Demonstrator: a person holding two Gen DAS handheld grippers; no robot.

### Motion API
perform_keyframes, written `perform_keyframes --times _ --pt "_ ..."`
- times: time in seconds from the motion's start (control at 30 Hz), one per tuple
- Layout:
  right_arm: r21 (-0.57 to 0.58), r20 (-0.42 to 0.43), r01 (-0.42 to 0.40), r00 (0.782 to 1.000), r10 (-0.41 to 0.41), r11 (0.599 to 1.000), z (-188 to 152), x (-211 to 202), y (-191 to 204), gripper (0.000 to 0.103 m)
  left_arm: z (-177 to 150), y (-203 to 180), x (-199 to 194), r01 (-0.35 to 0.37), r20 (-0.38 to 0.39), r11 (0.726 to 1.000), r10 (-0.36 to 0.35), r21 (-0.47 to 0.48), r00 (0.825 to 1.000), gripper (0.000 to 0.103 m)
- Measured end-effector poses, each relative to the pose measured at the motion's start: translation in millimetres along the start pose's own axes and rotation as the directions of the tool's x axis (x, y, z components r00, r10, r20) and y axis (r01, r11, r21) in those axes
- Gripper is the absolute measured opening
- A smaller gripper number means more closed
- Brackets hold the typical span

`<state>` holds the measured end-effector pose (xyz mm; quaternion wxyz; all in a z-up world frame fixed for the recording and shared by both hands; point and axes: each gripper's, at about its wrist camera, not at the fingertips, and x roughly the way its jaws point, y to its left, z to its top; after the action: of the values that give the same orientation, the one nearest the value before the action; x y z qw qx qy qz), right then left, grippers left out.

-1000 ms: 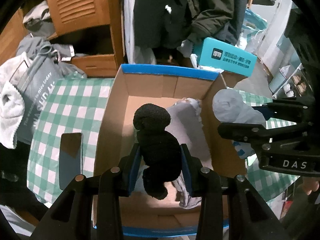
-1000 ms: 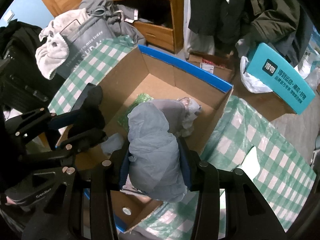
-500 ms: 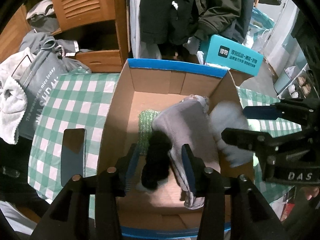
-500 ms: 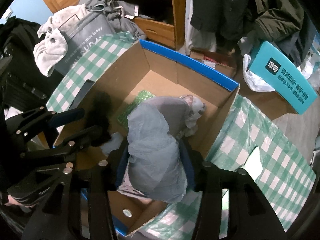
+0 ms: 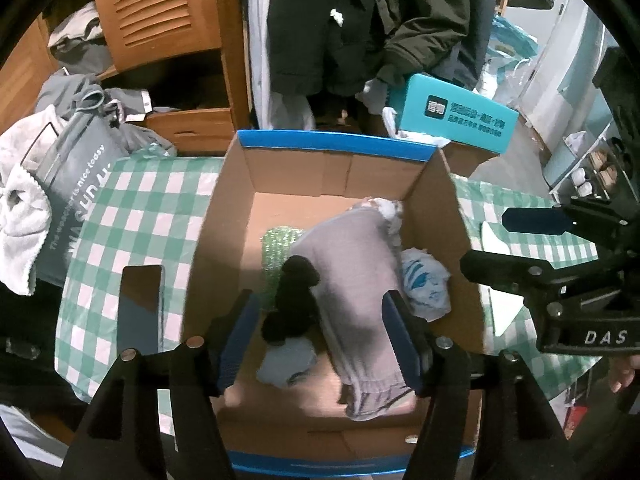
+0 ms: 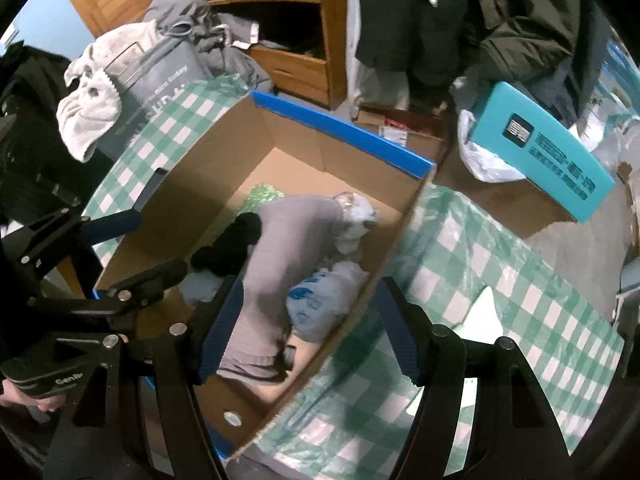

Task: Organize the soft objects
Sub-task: 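Open the left tool to drop the black sock while the right tool drops the white bag into the box, then move the left tool to the white tissue while the right tool approaches the green paper envelope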

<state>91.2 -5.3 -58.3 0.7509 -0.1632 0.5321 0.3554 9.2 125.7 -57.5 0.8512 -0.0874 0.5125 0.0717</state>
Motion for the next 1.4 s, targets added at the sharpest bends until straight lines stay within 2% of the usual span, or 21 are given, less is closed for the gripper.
perform_keyframes --times 0.4,0.77,1.0,1.4 --pt "0.114 0.012 0.055 0.998 -0.056 0.992 -31.7 -15.5 -60.3 0.069 0.0 -56.7 2.0 0.046 -0.018 0.996 -0.045 0.083 0.999 0.067" --pt "0.225 0.000 0.090 0.996 -0.092 0.970 -70.5 -21.5 -122.0 0.069 6.6 -124.3 5.8 0.102 -0.027 0.977 -0.099 0.185 0.995 0.070" --pt "0.297 -0.014 0.105 0.994 -0.105 0.949 -92.4 -20.6 -160.4 0.069 7.1 -157.1 22.6 0.136 -0.074 0.968 -0.123 0.210 0.990 0.070" --pt "0.344 -0.059 0.117 0.993 -0.103 0.932 -114.9 -3.9 -194.8 0.069 3.3 -192.2 64.9 0.158 -0.158 0.963 -0.125 0.217 0.980 0.070"
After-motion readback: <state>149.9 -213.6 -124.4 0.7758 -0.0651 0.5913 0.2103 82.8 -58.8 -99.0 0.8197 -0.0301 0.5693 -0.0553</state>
